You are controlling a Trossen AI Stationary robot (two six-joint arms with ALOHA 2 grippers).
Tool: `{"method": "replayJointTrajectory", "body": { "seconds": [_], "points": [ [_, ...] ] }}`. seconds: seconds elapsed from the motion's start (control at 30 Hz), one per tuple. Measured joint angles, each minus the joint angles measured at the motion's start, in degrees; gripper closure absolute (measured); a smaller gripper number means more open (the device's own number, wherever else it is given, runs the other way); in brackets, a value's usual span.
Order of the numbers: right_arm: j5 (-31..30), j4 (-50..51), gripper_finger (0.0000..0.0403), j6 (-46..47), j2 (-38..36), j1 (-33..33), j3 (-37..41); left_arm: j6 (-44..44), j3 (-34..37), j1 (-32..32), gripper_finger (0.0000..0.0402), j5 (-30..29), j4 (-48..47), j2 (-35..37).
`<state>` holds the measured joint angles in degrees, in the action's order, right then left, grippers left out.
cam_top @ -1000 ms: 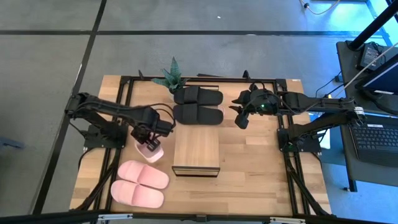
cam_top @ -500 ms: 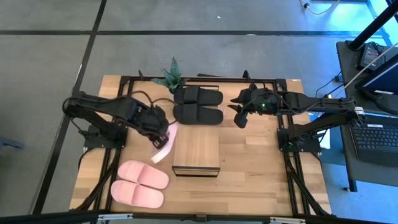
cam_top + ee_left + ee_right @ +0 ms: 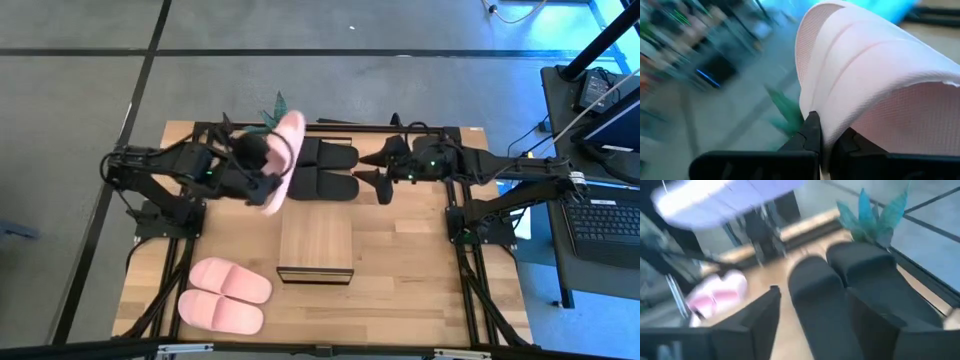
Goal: Pick and place slides into the shelf
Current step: Put the pink slide under the shelf
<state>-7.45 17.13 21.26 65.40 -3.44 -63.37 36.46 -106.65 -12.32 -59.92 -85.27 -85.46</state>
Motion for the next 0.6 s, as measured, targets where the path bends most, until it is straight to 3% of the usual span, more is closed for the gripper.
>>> {"method": "replayJointTrajectory", "body": {
  "seconds": [0.1,0.23,0.4,0.6],
  "points": [
    [0.48,-5.64,0.0138,0.69,0.16,0.34,0.00,-12.36,0.00,2.65,0.0401,-6.52,10.42,-2.54],
    [0.24,-12.08,0.0120,0.01,0.50,2.55,-0.02,-31.20,0.02,6.82,0.0401,-9.24,26.92,-6.22],
    [-10.66,-12.24,0.0124,2.72,1.32,5.71,-0.04,-49.36,0.07,10.05,0.0401,-14.64,44.68,-9.08],
    [-19.84,-13.55,0.0140,5.68,3.28,8.45,-0.04,-58.86,0.07,12.04,0.0401,-14.49,56.50,-9.10]
  ]
}}
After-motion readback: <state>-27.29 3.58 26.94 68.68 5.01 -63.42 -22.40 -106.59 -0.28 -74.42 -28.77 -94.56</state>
